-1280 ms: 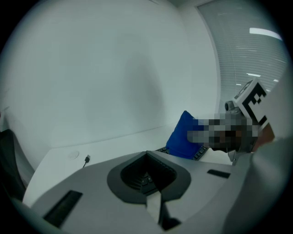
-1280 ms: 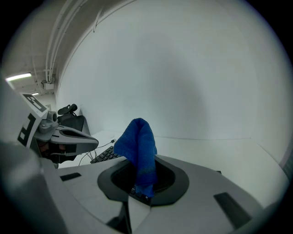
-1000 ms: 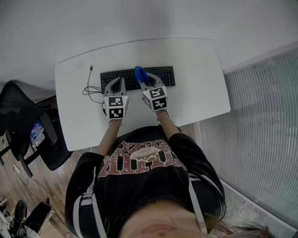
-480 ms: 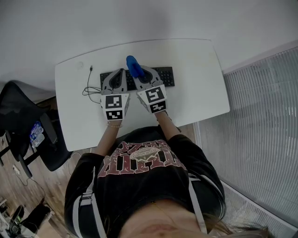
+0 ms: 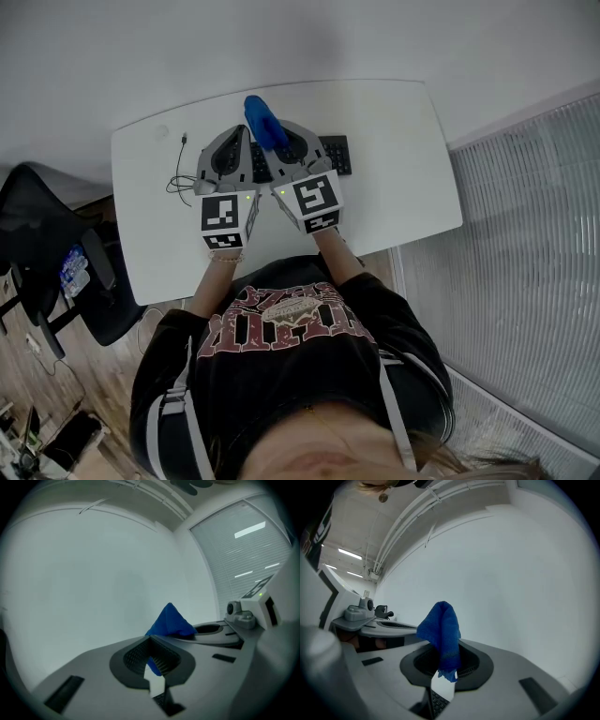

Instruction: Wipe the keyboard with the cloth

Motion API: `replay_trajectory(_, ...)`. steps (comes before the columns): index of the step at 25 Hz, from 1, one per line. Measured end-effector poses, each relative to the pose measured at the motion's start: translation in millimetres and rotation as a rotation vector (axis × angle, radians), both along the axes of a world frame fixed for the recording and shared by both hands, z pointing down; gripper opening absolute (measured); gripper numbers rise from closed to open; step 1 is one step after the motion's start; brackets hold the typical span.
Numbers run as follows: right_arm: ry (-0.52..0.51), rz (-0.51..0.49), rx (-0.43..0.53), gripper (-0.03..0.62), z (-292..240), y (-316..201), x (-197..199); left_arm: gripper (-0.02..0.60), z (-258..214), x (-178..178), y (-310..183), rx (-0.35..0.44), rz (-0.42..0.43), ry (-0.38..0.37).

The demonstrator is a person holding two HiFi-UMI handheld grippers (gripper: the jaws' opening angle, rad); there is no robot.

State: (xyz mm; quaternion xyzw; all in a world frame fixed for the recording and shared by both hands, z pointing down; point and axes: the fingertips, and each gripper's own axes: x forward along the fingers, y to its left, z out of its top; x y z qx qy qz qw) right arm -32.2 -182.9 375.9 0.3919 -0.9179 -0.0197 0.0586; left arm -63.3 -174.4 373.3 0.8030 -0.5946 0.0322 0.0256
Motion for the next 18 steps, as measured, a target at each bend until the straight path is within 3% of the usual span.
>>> replay_trajectory(6, -0.026, 0.007, 0.026, 0.064, -19, 5, 4, 0.032, -18, 6, 7, 0.046, 0.006, 0.011)
replay_trajectory(18, -0.036, 0.005, 0.04, 0.064, -27, 8, 3, 0.032, -25, 5, 9, 0.064, 0.006, 0.014)
